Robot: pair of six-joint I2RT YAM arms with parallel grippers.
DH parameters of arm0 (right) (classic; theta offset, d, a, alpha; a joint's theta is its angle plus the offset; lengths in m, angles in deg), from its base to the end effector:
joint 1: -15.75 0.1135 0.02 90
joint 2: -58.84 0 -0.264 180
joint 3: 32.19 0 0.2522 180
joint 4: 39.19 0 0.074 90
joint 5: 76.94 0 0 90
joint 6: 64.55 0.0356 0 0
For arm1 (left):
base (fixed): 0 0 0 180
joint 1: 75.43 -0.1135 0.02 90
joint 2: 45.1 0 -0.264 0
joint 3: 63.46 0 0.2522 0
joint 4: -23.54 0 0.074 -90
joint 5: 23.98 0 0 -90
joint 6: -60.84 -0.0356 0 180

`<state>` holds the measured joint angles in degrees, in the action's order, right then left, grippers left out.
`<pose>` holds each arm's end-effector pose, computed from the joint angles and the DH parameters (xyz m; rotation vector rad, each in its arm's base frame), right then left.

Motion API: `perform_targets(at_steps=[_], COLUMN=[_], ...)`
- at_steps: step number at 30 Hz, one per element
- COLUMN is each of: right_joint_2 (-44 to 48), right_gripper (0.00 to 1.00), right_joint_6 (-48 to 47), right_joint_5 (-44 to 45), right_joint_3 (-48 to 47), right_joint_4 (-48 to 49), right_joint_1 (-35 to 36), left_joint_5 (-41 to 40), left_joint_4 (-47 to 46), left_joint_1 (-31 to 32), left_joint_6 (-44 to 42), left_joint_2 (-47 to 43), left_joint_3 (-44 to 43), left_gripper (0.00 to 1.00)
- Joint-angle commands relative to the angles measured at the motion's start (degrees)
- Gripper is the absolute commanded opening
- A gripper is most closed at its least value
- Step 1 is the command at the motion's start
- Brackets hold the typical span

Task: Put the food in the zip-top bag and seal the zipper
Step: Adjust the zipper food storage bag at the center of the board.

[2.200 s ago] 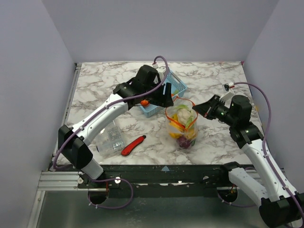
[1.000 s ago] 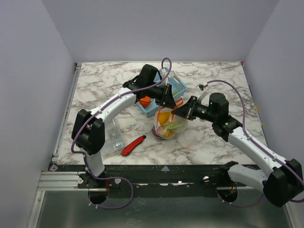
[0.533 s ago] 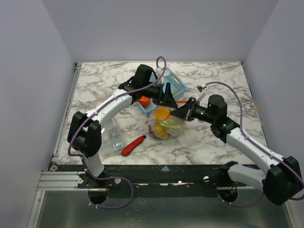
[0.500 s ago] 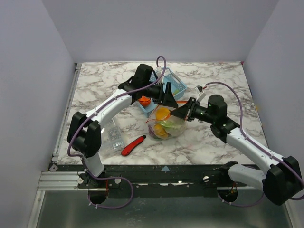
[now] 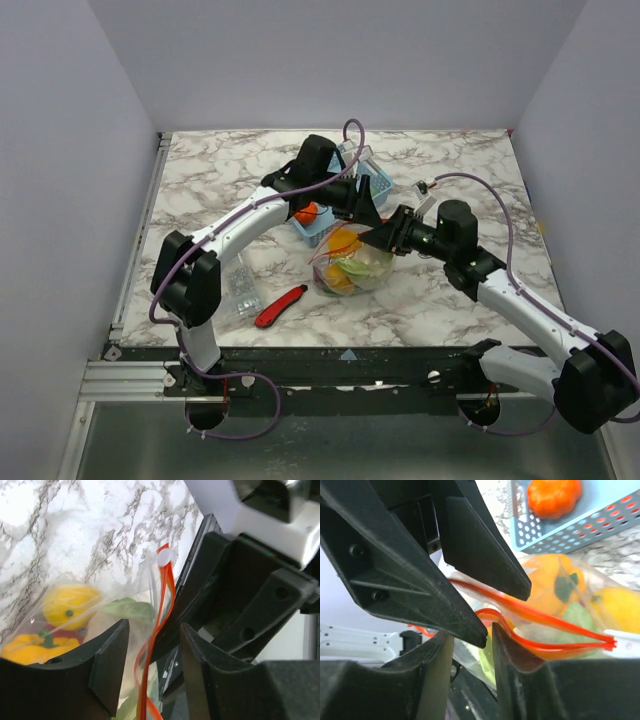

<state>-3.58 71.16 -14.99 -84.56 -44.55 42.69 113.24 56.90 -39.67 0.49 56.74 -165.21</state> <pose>0.2133 0.1272 0.2755 -0.0490 2.0253 1.2985 0.3160 -0.2598 0.3174 0.6588 2.2551 -1.5058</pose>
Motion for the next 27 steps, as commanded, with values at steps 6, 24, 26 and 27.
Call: perform_targets(at_steps=[6,24,26,27], right_joint_2=[2.0,2.0,0.0,-0.9], right_gripper=[0.49,0.41,0.40,0.39], right_joint_6=[-2.4,6.8,7.3,7.5], right_joint_5=[10.3,15.3,14.9,14.3], right_joint_3=[-4.2,-3.6,-3.2,-3.3], right_joint_4=[-7.4,-4.6,-3.3,-3.0], right_joint_1=[-0.1,-1.6,-1.6,-1.7], left_joint_5=[4.5,-2.5,-5.2,-7.2], left_joint_4=[-5.7,-8.3,-7.2,-6.2], left_joint_1=[-2.6,-1.3,1.1,1.9], left_joint_6=[1.6,-5.7,-7.3,-7.8], left_joint_2=[-4.2,-14.3,-14.5,-14.2], left_joint_3=[6.1,18.8,19.1,18.8], left_gripper=[0.56,0.66,0.63,0.59])
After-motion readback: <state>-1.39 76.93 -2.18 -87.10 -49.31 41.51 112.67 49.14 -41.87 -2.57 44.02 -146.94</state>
